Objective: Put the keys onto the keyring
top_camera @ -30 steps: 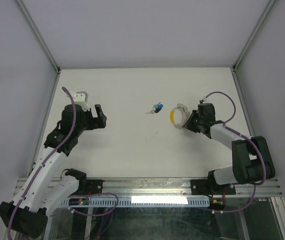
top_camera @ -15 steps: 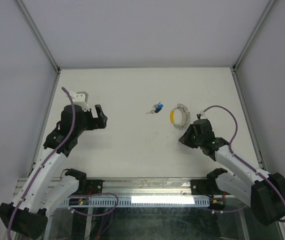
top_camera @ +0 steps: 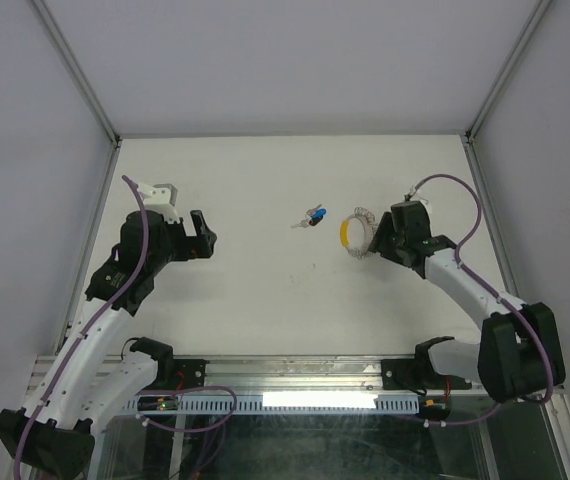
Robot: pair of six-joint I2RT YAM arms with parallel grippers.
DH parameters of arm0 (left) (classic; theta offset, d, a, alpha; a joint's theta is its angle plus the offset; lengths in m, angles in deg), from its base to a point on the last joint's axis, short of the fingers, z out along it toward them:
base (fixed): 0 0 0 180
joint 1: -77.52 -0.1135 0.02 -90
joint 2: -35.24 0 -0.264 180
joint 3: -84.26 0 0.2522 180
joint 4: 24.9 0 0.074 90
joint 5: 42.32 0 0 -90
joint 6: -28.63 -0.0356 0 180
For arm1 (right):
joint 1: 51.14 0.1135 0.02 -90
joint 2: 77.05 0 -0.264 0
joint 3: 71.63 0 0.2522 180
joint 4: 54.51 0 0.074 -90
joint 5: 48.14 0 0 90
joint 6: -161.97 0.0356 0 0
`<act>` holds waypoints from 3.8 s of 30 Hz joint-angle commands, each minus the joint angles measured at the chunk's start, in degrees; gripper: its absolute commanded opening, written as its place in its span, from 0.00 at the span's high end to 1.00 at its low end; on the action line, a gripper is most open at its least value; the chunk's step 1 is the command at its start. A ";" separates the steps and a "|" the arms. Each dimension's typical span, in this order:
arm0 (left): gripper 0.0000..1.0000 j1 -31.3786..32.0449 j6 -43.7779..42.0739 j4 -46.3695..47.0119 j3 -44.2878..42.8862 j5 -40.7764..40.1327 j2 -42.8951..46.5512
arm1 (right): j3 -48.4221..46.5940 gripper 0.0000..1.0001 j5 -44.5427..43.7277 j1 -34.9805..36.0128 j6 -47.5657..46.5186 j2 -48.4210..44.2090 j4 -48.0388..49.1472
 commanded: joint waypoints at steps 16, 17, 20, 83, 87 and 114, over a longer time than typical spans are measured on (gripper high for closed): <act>0.01 0.66 -0.84 3.68 0.01 2.68 -1.63 | -13.67 0.44 15.23 -11.21 -11.83 23.46 6.96; 0.01 0.67 -0.83 3.64 0.05 2.61 -1.64 | -13.88 0.45 15.82 -11.47 -11.83 24.00 7.06; 0.01 0.67 -0.85 3.64 0.01 2.51 -1.56 | -14.86 0.50 17.20 -11.68 -12.36 25.92 6.70; 0.01 0.66 0.32 4.28 -0.37 1.65 -2.82 | 14.87 0.72 -0.13 22.81 21.25 -13.58 -1.07; 0.01 0.66 1.61 4.53 -0.55 0.63 -3.73 | 10.07 0.57 -5.76 22.68 17.15 -16.58 -7.42; 0.01 0.72 -1.18 4.45 0.84 2.38 -3.70 | -14.63 0.61 10.66 12.99 -15.84 11.08 -2.28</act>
